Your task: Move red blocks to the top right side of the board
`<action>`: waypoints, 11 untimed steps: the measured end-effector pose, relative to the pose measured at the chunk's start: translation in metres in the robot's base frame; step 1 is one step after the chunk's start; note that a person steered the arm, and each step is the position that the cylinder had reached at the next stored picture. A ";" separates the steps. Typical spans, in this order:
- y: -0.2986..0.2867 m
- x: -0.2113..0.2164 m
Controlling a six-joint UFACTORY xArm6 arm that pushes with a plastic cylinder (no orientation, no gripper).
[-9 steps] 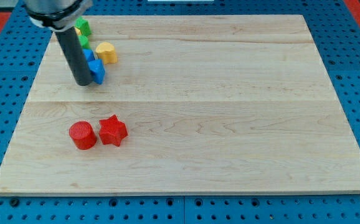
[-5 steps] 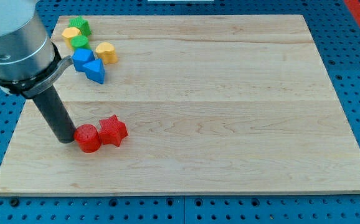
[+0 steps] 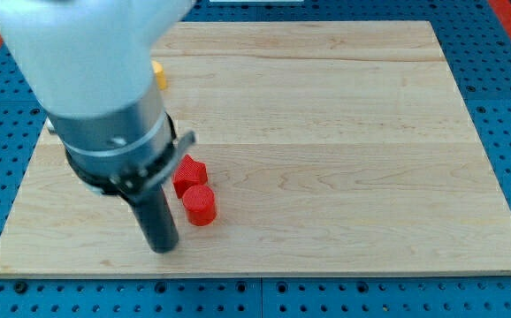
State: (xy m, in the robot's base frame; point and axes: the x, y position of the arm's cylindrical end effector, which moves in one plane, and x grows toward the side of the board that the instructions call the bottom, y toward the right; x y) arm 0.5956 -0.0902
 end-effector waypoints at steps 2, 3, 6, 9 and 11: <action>0.029 -0.036; 0.012 -0.070; -0.058 -0.155; -0.067 -0.198; -0.042 -0.228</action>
State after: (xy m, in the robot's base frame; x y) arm 0.3681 -0.1325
